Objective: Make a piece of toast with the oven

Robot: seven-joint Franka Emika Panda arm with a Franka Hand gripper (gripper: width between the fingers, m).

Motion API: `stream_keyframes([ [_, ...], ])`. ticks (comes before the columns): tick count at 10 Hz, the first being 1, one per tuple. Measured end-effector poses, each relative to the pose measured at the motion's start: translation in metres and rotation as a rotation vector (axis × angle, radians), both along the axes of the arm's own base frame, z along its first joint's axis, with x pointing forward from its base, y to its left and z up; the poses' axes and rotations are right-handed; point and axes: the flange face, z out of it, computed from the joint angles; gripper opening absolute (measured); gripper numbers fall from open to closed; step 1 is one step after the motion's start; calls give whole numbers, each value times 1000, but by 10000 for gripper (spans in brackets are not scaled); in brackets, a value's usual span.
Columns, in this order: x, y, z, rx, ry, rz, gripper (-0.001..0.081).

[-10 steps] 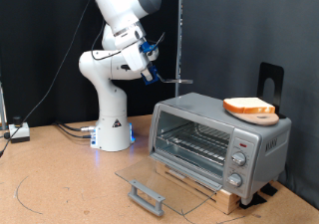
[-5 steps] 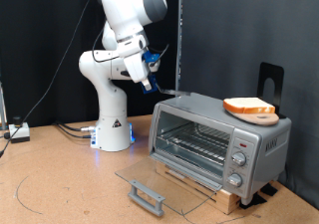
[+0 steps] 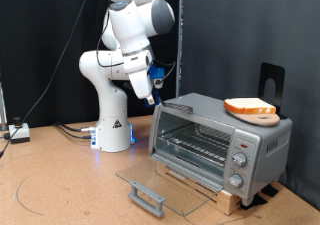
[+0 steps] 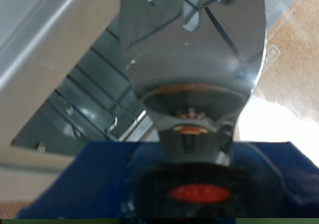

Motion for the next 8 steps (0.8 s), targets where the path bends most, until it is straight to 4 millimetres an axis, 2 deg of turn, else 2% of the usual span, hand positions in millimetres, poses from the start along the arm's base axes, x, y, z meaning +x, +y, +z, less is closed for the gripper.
stream_keyframes([
  [4,18,28,-5,24,-4,26,397],
  [8,24,61,-5,24,-11,44,397],
])
